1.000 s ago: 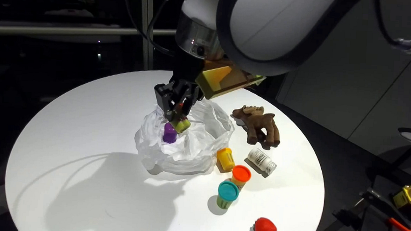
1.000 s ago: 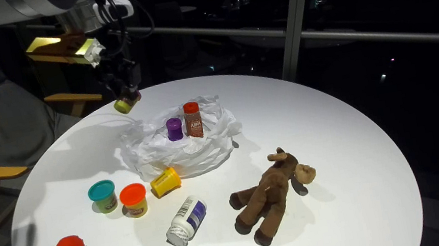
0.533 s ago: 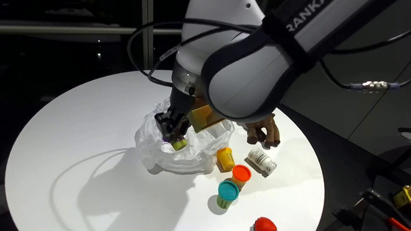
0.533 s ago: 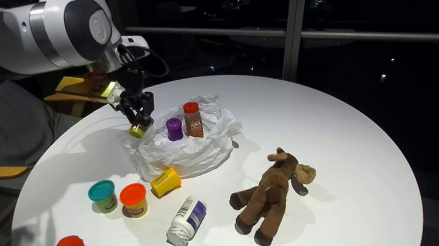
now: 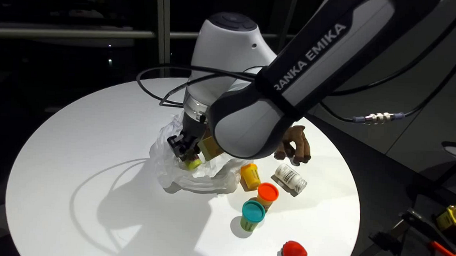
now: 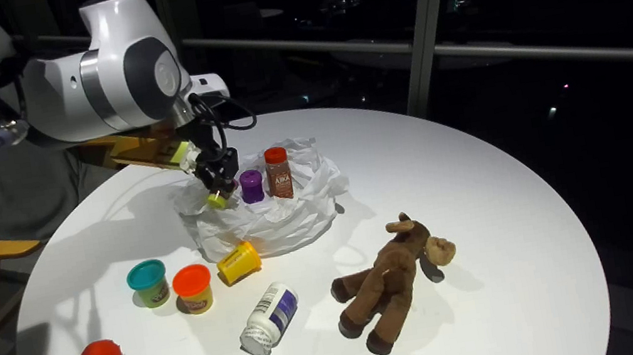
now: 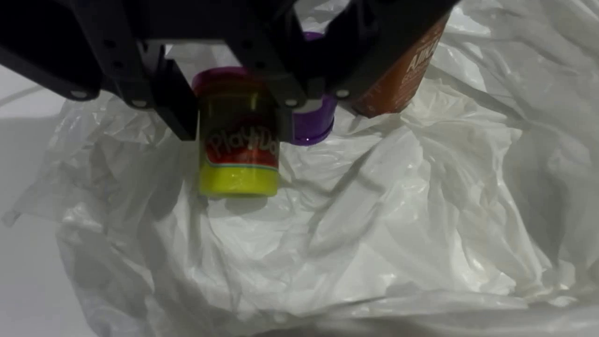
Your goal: Put the objects on the table into the plastic bag.
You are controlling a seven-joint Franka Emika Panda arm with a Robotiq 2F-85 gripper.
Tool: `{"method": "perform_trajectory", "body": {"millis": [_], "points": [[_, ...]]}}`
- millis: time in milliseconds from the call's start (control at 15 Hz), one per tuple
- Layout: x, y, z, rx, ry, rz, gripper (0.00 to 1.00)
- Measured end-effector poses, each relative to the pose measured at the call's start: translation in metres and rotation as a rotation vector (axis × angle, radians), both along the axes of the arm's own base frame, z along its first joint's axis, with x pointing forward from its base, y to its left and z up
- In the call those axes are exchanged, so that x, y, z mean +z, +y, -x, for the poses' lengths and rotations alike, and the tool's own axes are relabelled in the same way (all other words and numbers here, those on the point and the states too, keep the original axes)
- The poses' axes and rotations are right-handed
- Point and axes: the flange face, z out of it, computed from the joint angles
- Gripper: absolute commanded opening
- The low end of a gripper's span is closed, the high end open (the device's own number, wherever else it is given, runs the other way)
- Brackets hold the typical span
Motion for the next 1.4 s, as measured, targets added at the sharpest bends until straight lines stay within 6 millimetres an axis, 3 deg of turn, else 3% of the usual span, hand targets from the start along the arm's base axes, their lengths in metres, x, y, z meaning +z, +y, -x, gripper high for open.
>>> {"method": "perform_trajectory", "body": {"millis": [133,200,333,600,800,1000,1200,1400], "points": [[-0.009,0.002,-0.006,0.003,-0.008,0.015,0.23],[-0.013,0.003,-0.010,0.003,-0.012,0.019,0.71],[-0.019,0.005,-0.017,0.000,-0.021,0.020,0.73],[-0.011,0.001,-0.025,-0.015,-0.041,0.017,1.00],[0.012,-0.004,-0.025,-0.024,-0.059,0.012,1.00],[0.045,-0.007,-0.007,-0.037,-0.048,-0.006,1.00],[0.072,-0.006,0.032,-0.086,0.048,-0.017,1.00],[0.090,-0.003,0.083,-0.179,0.189,-0.014,1.00]]}}
